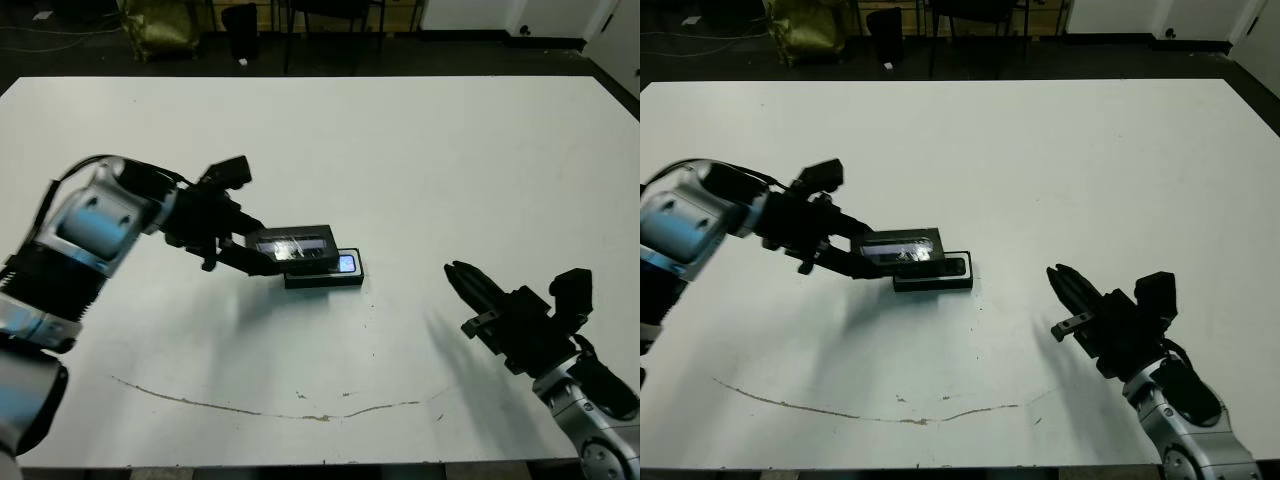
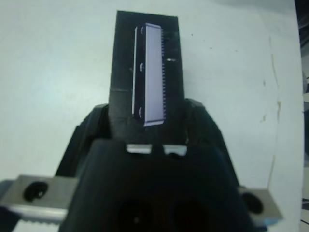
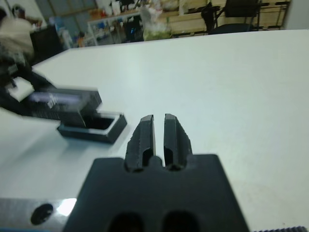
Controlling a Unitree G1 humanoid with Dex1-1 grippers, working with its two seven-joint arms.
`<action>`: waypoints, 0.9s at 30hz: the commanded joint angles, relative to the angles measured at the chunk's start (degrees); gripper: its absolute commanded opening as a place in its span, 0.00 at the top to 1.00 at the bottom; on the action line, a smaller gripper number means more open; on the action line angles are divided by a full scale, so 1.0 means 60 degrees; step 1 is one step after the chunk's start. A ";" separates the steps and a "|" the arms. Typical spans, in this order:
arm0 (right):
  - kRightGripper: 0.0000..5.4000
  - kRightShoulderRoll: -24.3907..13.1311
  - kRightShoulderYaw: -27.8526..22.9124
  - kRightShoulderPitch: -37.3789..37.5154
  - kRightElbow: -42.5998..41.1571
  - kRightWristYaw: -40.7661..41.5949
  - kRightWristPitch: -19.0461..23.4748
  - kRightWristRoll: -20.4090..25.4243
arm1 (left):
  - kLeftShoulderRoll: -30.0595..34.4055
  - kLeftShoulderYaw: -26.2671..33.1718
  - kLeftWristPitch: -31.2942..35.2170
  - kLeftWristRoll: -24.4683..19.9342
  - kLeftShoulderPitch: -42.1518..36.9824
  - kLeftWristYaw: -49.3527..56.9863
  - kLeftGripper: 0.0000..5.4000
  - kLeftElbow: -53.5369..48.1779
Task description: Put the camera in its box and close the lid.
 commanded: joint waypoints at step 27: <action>1.00 -0.0121 -0.0469 0.0009 -0.0030 -0.0208 0.0312 0.0420 | -0.1294 0.0228 -0.0890 0.0386 -0.0355 0.0283 0.58 0.0858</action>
